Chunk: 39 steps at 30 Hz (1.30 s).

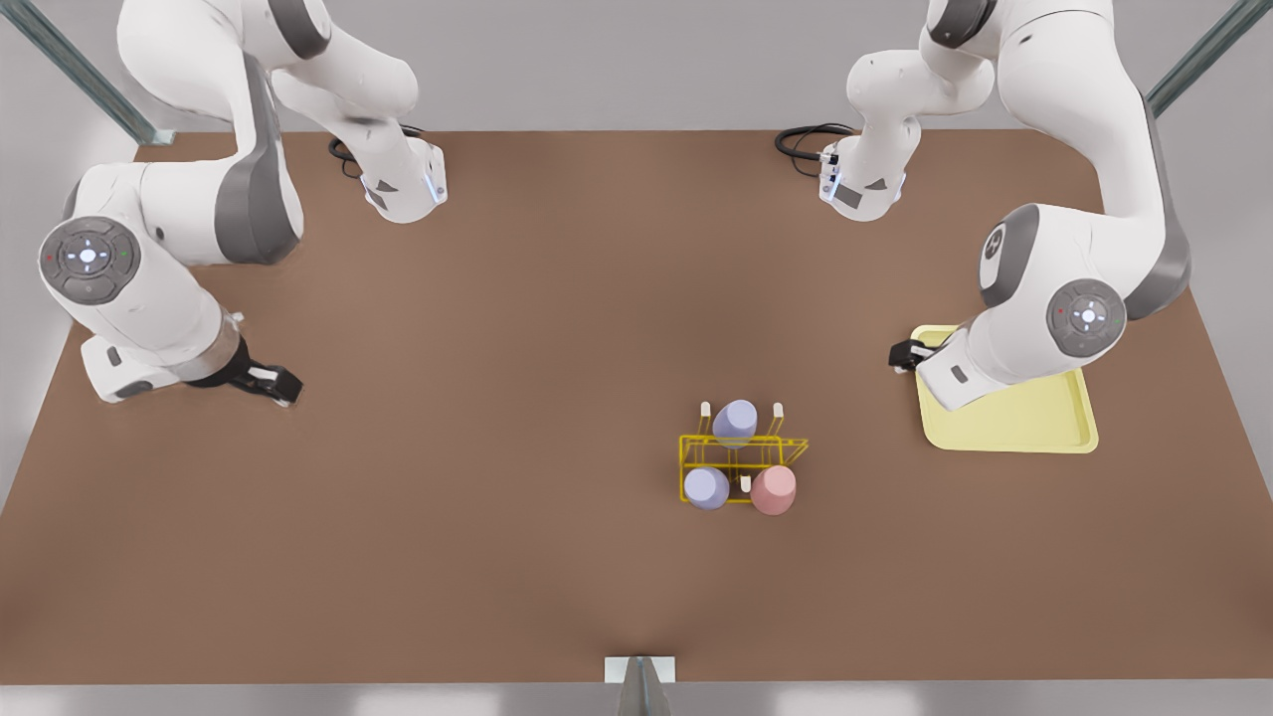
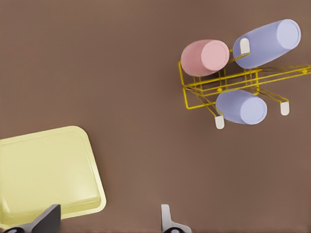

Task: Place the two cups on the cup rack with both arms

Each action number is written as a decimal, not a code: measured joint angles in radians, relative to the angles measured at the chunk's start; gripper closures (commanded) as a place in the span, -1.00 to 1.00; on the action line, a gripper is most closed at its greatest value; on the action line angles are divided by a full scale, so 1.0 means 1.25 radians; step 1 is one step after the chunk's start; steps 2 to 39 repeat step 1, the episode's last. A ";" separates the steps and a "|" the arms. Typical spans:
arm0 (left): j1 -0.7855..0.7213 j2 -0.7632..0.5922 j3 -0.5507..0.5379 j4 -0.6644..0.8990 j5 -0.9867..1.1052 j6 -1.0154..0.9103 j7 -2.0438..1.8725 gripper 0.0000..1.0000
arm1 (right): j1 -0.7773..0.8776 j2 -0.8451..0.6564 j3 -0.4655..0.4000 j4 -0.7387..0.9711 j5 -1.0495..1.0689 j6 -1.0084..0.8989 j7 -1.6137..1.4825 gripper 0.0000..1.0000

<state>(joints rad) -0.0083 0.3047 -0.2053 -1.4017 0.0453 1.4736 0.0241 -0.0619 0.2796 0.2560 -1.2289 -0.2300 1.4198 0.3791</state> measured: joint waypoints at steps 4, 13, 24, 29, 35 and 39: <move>-0.004 0.004 -0.001 0.001 0.003 -0.006 0.000 -1.00 | 0.008 -0.025 -0.017 -0.023 0.023 -0.023 -0.011 -1.00; -0.004 0.004 -0.001 0.001 0.003 -0.006 0.000 -1.00 | 0.008 -0.025 -0.017 -0.023 0.023 -0.023 -0.011 -1.00; -0.004 0.004 -0.001 0.001 0.003 -0.006 0.000 -1.00 | 0.008 -0.025 -0.017 -0.023 0.023 -0.023 -0.011 -1.00; -0.004 0.004 -0.001 0.001 0.003 -0.006 0.000 -1.00 | 0.008 -0.025 -0.017 -0.023 0.023 -0.023 -0.011 -1.00; -0.004 0.004 -0.001 0.001 0.003 -0.006 0.000 -1.00 | 0.008 -0.025 -0.017 -0.023 0.023 -0.023 -0.011 -1.00; -0.004 0.004 -0.001 0.001 0.003 -0.006 0.000 -1.00 | 0.008 -0.025 -0.017 -0.023 0.023 -0.023 -0.011 -1.00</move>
